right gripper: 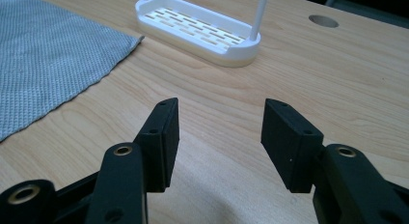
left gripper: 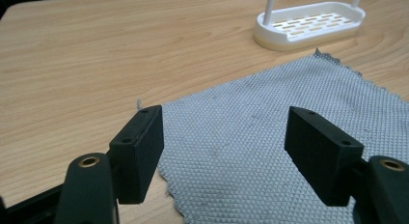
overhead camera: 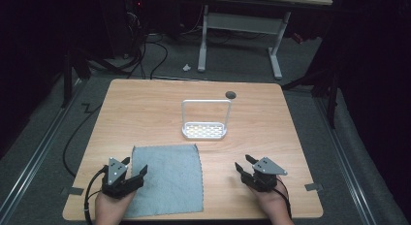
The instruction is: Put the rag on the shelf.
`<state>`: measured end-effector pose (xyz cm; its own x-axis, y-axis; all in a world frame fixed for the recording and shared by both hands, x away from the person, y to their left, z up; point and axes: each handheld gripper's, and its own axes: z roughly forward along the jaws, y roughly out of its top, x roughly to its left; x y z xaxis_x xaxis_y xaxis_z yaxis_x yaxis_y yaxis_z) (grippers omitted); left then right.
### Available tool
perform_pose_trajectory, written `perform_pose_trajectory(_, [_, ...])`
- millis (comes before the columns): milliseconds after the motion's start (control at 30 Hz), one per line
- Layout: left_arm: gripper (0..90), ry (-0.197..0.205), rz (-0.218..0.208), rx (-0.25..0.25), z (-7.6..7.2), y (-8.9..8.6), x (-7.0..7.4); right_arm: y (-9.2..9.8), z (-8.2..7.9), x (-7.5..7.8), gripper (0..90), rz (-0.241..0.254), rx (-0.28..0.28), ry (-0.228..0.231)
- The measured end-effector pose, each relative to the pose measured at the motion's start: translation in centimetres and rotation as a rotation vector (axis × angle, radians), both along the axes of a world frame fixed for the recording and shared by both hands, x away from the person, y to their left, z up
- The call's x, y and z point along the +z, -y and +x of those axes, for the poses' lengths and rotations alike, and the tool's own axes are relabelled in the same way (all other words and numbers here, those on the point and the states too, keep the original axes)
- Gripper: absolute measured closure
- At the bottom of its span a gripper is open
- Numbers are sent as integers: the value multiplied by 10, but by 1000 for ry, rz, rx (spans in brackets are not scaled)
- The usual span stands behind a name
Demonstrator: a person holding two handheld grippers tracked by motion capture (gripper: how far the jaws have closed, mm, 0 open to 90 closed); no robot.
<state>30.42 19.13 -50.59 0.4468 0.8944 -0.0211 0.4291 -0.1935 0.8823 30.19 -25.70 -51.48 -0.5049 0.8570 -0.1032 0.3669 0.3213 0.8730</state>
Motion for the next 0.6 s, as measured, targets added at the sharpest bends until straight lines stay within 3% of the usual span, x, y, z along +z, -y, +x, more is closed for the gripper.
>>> perform_pose_trajectory(133, [341, -11, -26, -6, 3, -3, -3, 3, -2, -1, 497, 3, -8, -5])
perform_pose_trajectory(600, [356, -19, -29, 5, 6, -8, -6, 4, 0, -3, 489, 11, -3, -15])
